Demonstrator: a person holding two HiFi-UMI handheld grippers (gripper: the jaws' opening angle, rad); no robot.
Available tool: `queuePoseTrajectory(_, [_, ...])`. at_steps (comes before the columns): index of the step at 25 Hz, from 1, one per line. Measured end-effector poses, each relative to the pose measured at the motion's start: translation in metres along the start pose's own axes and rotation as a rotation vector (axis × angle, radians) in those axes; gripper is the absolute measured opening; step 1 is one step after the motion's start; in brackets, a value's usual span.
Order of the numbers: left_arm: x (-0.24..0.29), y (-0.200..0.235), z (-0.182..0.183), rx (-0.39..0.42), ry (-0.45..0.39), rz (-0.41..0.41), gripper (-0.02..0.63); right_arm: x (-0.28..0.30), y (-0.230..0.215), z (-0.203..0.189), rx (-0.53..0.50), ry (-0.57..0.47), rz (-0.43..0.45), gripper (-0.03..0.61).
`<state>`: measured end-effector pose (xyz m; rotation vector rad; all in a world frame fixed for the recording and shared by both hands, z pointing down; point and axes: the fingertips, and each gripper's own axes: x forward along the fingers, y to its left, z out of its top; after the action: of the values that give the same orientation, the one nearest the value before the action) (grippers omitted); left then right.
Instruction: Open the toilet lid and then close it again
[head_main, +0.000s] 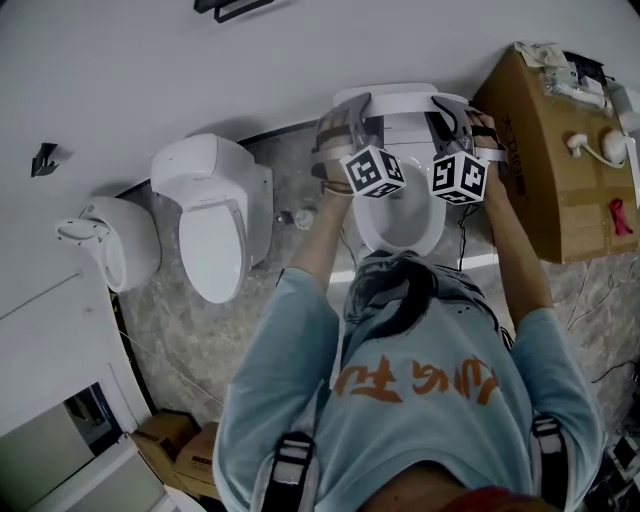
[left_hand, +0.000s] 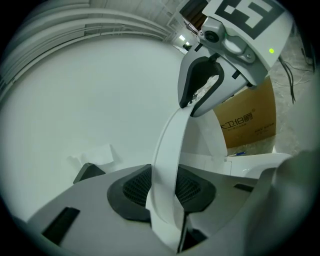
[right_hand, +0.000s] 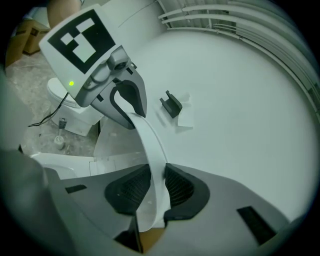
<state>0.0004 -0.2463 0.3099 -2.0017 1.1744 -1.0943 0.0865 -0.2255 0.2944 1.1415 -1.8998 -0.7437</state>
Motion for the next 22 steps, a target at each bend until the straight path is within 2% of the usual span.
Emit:
queuePoseTrajectory(6, [0.032, 0.026, 0.0, -0.009, -0.089, 0.048, 0.126, 0.037, -0.025, 0.001, 0.038, 0.04, 0.003, 0.1])
queuePoseTrajectory(12, [0.063, 0.047, -0.001, 0.002, -0.117, 0.03, 0.12, 0.073, -0.048, 0.002, 0.061, 0.078, -0.037, 0.089])
queuePoseTrajectory(17, [0.092, 0.06, -0.003, 0.014, -0.098, 0.022, 0.124, 0.102, -0.064, -0.001, 0.081, 0.114, -0.05, 0.083])
queuePoseTrajectory(22, [0.128, 0.076, -0.006, -0.007, -0.071, -0.031, 0.126, 0.14, -0.08, -0.004, 0.094, 0.158, -0.05, 0.071])
